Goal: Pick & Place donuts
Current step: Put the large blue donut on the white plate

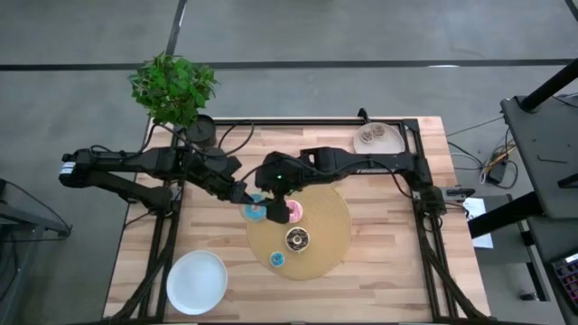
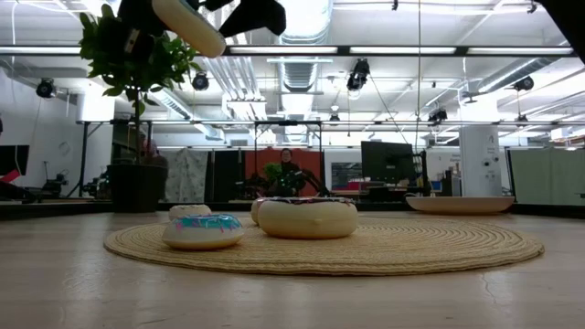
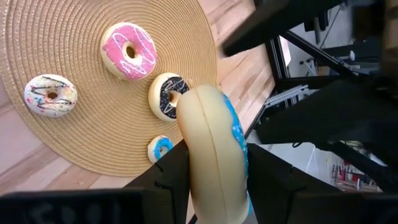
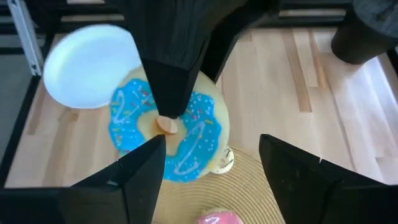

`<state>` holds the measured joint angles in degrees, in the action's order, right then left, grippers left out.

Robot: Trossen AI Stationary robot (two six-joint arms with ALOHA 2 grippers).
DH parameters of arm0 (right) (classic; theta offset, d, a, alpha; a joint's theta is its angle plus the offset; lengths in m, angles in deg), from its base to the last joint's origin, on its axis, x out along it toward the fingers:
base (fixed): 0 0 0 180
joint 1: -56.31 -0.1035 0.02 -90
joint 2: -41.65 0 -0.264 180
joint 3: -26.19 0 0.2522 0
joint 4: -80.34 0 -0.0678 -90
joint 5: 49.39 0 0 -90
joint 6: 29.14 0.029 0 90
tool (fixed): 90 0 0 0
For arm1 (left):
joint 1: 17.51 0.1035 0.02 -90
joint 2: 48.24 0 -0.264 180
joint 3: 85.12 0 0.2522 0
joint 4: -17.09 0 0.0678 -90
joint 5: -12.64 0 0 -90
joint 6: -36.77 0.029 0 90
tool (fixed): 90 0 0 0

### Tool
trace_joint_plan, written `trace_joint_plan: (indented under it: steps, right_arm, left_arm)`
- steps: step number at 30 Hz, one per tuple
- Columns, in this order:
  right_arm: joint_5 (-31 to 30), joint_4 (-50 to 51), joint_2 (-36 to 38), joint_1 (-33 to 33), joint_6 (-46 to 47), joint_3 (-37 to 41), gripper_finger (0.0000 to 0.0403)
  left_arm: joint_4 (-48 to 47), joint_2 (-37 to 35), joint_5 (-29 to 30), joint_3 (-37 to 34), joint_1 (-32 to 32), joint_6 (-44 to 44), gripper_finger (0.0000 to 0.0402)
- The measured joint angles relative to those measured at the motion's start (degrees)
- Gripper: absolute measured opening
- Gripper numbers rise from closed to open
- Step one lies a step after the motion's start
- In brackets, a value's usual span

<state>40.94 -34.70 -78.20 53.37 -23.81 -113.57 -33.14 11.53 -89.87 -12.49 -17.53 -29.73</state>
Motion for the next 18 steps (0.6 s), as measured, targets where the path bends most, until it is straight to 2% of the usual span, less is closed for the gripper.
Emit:
trace_joint_plan:
  steps: [6,14,18]
  right_arm:
    - [0.14,1.12,3.38,-0.02,0.07,0.0,0.0253]
    - [0.12,4.2,7.78,-0.04,0.24,-0.02,0.0242]
    - [0.1,5.89,9.49,-0.04,0.5,-0.01,0.024]
  left_arm:
    - [-0.02,0.0,-3.74,-0.02,0.0,0.24,0.0112]
    - [-0.09,0.0,-16.19,-0.07,-0.15,2.04,0.0112]
    - [-0.48,0.0,-20.01,-0.07,-0.67,3.04,0.0112]
